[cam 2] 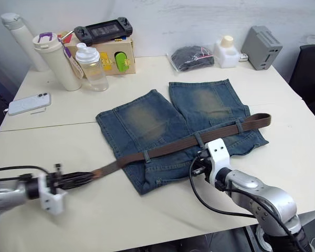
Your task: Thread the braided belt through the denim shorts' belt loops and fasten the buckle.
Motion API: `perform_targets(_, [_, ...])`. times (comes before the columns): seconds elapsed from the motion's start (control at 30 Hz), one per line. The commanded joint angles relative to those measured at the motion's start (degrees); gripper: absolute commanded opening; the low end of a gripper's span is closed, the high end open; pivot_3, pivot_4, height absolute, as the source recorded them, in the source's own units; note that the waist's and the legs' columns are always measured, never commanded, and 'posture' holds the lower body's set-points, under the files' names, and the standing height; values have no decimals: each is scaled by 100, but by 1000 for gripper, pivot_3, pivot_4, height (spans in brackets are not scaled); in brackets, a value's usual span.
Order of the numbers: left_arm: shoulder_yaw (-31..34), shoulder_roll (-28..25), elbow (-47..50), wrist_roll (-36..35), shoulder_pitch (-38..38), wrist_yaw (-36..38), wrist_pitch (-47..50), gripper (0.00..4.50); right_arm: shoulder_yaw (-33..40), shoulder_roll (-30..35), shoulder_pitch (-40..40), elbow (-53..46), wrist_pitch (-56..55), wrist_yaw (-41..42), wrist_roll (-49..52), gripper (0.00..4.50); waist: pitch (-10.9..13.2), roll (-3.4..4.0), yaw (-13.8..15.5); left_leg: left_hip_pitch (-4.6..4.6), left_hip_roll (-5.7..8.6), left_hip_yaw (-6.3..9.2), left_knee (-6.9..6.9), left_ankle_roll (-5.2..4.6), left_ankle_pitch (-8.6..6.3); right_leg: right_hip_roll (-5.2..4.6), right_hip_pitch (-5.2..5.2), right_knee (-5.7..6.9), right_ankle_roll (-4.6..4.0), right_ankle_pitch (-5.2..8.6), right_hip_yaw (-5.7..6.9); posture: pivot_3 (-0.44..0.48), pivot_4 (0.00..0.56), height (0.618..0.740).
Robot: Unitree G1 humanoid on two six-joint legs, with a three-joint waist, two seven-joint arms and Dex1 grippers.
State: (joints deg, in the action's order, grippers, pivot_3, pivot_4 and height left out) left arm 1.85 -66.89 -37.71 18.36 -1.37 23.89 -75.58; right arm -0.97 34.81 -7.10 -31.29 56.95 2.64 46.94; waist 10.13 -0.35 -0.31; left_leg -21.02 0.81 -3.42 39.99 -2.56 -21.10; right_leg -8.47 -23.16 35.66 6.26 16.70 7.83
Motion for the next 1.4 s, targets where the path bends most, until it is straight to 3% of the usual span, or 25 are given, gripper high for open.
perform_targets(0.03, [-25, -512, -1368, 890, -110, -459, -366, 0, -98, -88, 50, 165, 289, 79, -179, 134, -7, -10, 10, 0, 0, -8, 0, -4, -2, -1, -3, 3, 0, 0, 0, 0, 150, 690])
perform_targets(0.13, [-134, -627, -1717, 1199, -435, -884, -408, 0, -114, -136, 23, 149, 358, 191, -264, 134, -17, -10, 19, 0, 4, -27, 1, -21, -12, -6, -13, 14, 1, 0, 0, 0, 150, 690])
perform_targets(0.3, [-344, -577, -1838, 1201, -680, -1065, -497, 1885, -41, -242, -32, 170, 464, 290, -375, 0, -26, -14, 19, -2, 4, -37, 2, -20, -15, -11, -25, 24, 2, -1, -3, 0, 150, 690])
perform_targets(0.47, [-654, -489, -856, -62, -890, -632, -340, 4050, 43, -270, -76, 214, 534, 363, -504, 0, -40, 8, 22, -1, 5, -40, 3, -19, -16, -16, -25, 24, 1, -1, -5, 0, 150, 690])
perform_targets(0.53, [-827, -524, -237, -723, -891, -345, -46, 4500, 79, -279, -91, 231, 554, 387, -554, 666, -45, 0, 42, -5, 6, -37, 9, -20, -16, -20, -24, 25, 2, -1, -4, 0, 150, 690])
perform_targets(0.77, [-1486, -850, 4046, -3987, -252, 1089, 3095, 4500, 522, -195, -156, 37, 768, 701, -322, 3471, -38, -15, 6, -14, 7, -32, 20, -24, -24, -22, -23, 12, 5, -5, -16, 0, 150, 690])
perform_targets(0.8, [-1502, -817, 4513, -4333, -199, 1200, 3608, 4500, 643, -160, -167, -1, 821, 762, -234, 3670, -33, -5, 8, -15, 8, -32, 21, -25, -24, -21, -21, 9, 6, -6, -17, 0, 150, 690])
perform_targets(0.83, [-1578, -752, 4988, -4654, -176, 1329, 4120, 4500, 848, -42, -145, -81, 900, 937, -33, 4325, -24, 9, 11, -16, 8, -32, 21, -26, -24, -20, -19, 4, 9, -7, -18, 0, 150, 690])
perform_targets(0.87, [-1582, -687, 5307, -4847, -153, 1434, 4491, 4500, 990, 38, -130, -138, 963, 1060, 103, 4477, -18, 20, 22, -16, 9, -32, 22, -27, -23, -18, -19, 4, 9, -7, -18, 0, 150, 690])
perform_targets(1.0, [-1833, -138, 6035, -5379, -341, 2008, 5913, 4500, 2006, 885, -299, -312, 1389, 1865, 1185, 4477, 16, 74, 104, -21, 17, -29, 26, -33, -19, -12, -15, 0, 12, -8, -15, 0, 150, 690])
perform_targets(1.17, [-2153, 1131, 5877, -5041, -1022, 2456, 6765, 4500, 2796, 2044, -416, 28, 1372, 3139, 1767, 4477, 31, 84, 170, -20, 15, -29, 28, -32, -12, 3, -14, 1, 13, -9, -10, 0, 150, 690])
perform_targets(1.23, [-2389, 1718, 5598, -4681, -1368, 2640, 6882, 4500, 2789, 2599, -108, 172, 734, 3926, 1131, 4477, 33, 82, 196, -21, 15, -28, 28, -32, -12, 9, -10, 0, 13, -9, -6, 0, 150, 690])
perform_targets(1.3, [-2710, 2324, 5187, -4215, -1689, 2847, 6844, 4500, 2183, 3355, 537, 700, -1185, 4650, -708, 4477, 34, 79, 225, -23, 28, -29, 29, -38, -9, 12, -6, -4, 19, -12, -2, 0, 150, 690])
perform_targets(1.4, [-2944, 2965, 4641, -3691, -1978, 3025, 6817, 4500, 1253, 4042, 997, 1925, -3654, 4849, -2849, 4477, 37, 73, 233, -14, 48, -39, 29, -58, -3, 8, 19, -32, 52, -31, 1, 0, 150, 690])
